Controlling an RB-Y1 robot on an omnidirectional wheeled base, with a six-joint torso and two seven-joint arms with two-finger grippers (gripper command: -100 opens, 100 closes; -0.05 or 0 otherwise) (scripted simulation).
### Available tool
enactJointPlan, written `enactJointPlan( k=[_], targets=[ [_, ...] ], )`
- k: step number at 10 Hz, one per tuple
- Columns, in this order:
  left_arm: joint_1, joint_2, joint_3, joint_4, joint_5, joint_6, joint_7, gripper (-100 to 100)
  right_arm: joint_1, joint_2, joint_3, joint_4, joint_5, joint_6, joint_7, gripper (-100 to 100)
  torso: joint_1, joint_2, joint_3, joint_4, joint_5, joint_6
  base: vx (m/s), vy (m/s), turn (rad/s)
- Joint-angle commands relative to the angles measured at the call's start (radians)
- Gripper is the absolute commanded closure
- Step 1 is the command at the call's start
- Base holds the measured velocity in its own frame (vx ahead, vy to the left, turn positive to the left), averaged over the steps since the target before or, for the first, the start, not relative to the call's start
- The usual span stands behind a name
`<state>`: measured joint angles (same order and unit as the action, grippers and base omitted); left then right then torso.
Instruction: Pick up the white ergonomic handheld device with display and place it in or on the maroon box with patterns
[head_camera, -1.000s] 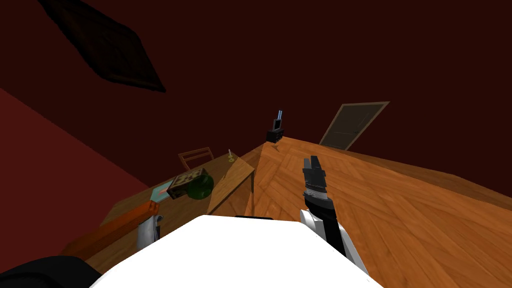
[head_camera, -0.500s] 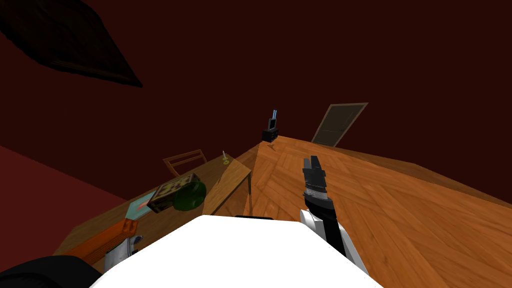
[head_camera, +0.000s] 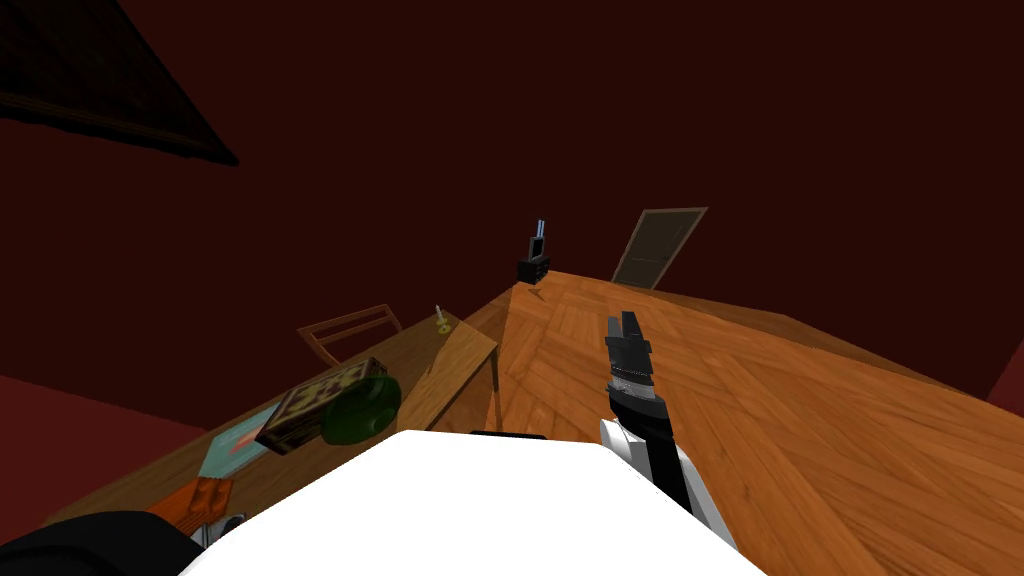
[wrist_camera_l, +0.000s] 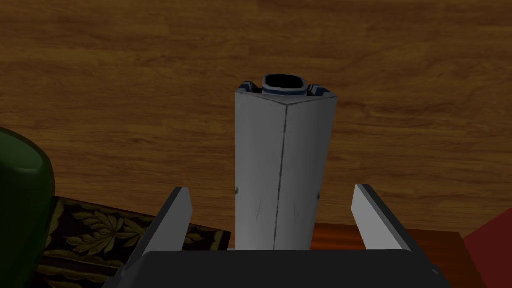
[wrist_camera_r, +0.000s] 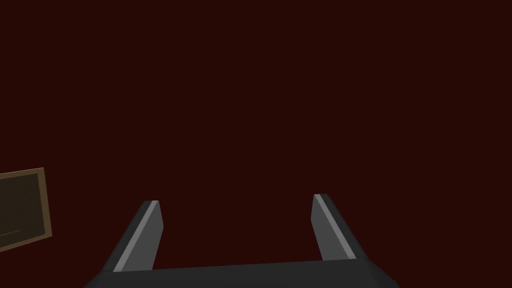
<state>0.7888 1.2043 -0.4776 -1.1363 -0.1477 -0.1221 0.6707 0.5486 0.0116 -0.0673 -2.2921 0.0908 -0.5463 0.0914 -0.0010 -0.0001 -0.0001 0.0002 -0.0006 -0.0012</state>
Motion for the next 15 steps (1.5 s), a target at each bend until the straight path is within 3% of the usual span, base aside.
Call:
enactJointPlan(
  k=[1,2,3,6,7,11,12,14,15],
  targets=[
    [0.0,0.0,0.0,0.0,0.0,0.0,0.0,-100,0.0,0.0,0.0,0.0,0.0,0.0,0.0,0,0.0,0.0,0.0,0.0,0.0,0.0,0.019,0.01,-0.031],
    [0.001,0.002,0.001,0.001,-0.002,0.002,-0.001,0,0.0,0.0,0.0,0.0,0.0,0.0,0.0,0,0.0,0.001,0.001,0.0,0.0,-0.001,0.0,0.0,0.0],
    [-0.035,0.011,-0.036,-0.006,0.003,0.016,0.005,-100,0.0,0.0,0.0,0.0,0.0,0.0,0.0,0,-0.001,0.002,0.001,0.001,0.0,-0.001,-0.003,0.016,0.089],
    [-0.133,0.037,-0.135,-0.024,0.017,0.059,0.023,-100,0.0,0.0,0.0,0.0,0.0,0.0,0.0,0,0.001,0.004,0.002,0.001,0.001,-0.001,-0.01,0.033,0.127],
    [-0.141,0.037,-0.144,-0.024,0.017,0.059,0.023,-100,0.0,0.0,0.0,0.0,0.0,0.0,0.0,0,0.001,0.004,0.002,0.001,0.001,-0.001,-0.004,0.023,0.025],
    [-0.276,0.073,-0.276,-0.049,0.035,0.116,0.046,-100,0.0,0.0,0.0,0.0,0.0,0.0,0.0,0,0.001,0.004,0.002,0.001,0.001,-0.001,-0.009,0.03,0.116],
    [-0.282,0.073,-0.29,-0.049,0.035,0.116,0.046,-100,0.0,0.0,0.0,0.0,0.0,0.0,0.0,0,0.001,0.004,0.002,0.001,0.001,-0.001,-0.003,0.019,0.028],
    [-0.35,0.09,-0.356,-0.062,0.044,0.145,0.058,-100,0.0,0.0,0.0,0.0,0.0,0.0,0.0,0,0.0,0.003,0.002,0.001,0.0,-0.001,-0.005,0.022,0.094],
    [-0.328,0.087,-0.335,-0.064,0.042,0.136,0.054,-100,0.0,0.0,0.0,0.0,0.0,0.0,0.0,0,0.0,0.004,0.002,0.001,0.0,-0.001,-0.004,0.01,0.018]
  ],
)
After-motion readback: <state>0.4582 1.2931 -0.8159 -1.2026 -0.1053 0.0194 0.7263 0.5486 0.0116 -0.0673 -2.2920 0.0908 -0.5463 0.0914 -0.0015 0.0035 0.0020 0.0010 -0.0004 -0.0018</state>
